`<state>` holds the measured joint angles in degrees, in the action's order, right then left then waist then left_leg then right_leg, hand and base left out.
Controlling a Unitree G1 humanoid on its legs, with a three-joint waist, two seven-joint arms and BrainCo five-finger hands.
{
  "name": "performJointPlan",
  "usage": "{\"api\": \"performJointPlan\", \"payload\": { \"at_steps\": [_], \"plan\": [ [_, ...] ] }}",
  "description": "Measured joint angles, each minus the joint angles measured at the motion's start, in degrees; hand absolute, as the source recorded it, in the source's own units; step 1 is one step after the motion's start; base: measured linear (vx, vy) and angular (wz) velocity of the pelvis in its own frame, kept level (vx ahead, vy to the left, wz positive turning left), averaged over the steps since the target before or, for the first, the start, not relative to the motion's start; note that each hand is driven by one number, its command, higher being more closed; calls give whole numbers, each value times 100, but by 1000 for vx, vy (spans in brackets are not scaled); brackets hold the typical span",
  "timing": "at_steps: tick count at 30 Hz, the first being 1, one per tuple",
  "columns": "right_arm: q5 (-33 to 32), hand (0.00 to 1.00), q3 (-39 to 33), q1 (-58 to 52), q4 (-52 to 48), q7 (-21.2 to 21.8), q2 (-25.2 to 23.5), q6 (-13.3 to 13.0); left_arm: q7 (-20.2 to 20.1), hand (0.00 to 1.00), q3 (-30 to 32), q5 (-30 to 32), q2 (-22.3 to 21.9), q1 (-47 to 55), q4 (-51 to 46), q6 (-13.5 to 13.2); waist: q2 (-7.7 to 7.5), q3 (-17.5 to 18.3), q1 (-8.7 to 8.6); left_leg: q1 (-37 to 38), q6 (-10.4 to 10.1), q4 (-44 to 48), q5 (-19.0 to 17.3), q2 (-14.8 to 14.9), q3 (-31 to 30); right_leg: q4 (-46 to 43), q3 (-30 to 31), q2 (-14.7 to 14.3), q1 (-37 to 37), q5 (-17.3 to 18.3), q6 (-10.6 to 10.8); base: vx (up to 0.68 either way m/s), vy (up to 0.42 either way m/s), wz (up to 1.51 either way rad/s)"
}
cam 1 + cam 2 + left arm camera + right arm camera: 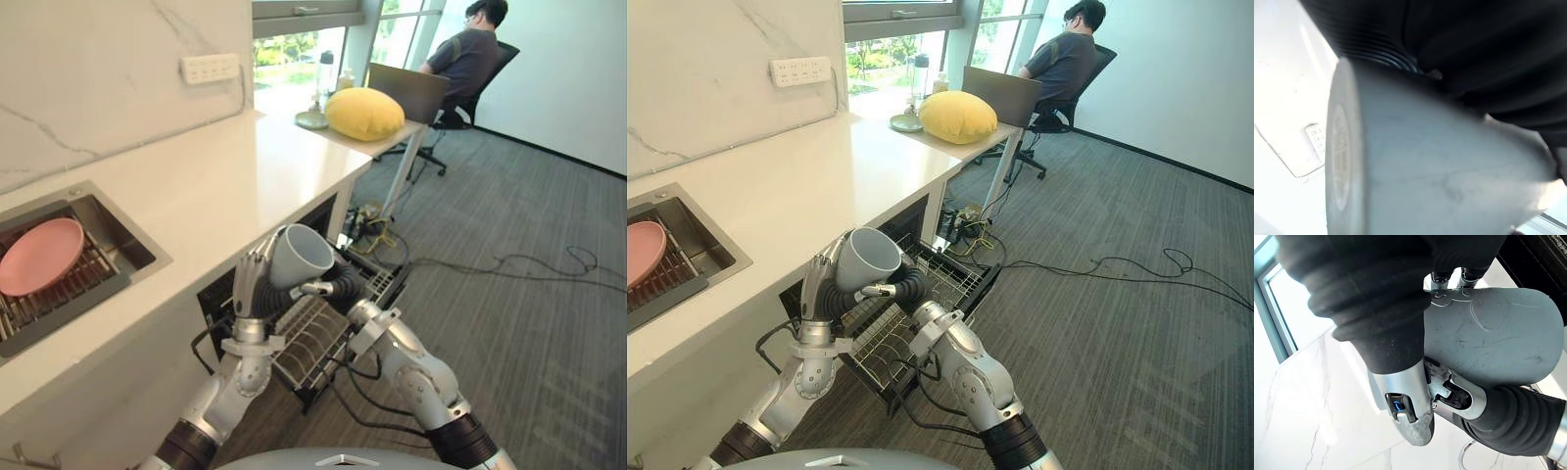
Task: Walk over to the sink, pick up the cup, carry it to the dishwasher, place the cup inside the dishwasher, then close the dishwasher door
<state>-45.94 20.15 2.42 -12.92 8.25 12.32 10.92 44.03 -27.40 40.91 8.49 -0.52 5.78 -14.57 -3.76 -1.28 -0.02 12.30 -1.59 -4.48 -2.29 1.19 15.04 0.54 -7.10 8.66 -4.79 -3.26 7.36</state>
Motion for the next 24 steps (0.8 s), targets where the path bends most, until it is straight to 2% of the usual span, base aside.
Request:
{"api": "performJointPlan", "payload": {
  "at_steps": [19, 24],
  "plan": [
    [-969, 0, -104, 0, 27, -151, 63, 182, 346, 100, -187, 316, 197, 32, 265, -134, 1, 2, 0, -55, 0, 1, 1, -1, -28, -3, -17, 4, 44, 10, 12, 0, 0, 0],
    [-984, 0, -75, 1, 26, -163, 62, 190, 392, 100, -194, 317, 224, 33, 267, -136, 2, 9, -8, -118, -3, 2, 22, 3, -78, -4, -71, 7, 79, 9, 11, -5, -9, 5]
  ]
}}
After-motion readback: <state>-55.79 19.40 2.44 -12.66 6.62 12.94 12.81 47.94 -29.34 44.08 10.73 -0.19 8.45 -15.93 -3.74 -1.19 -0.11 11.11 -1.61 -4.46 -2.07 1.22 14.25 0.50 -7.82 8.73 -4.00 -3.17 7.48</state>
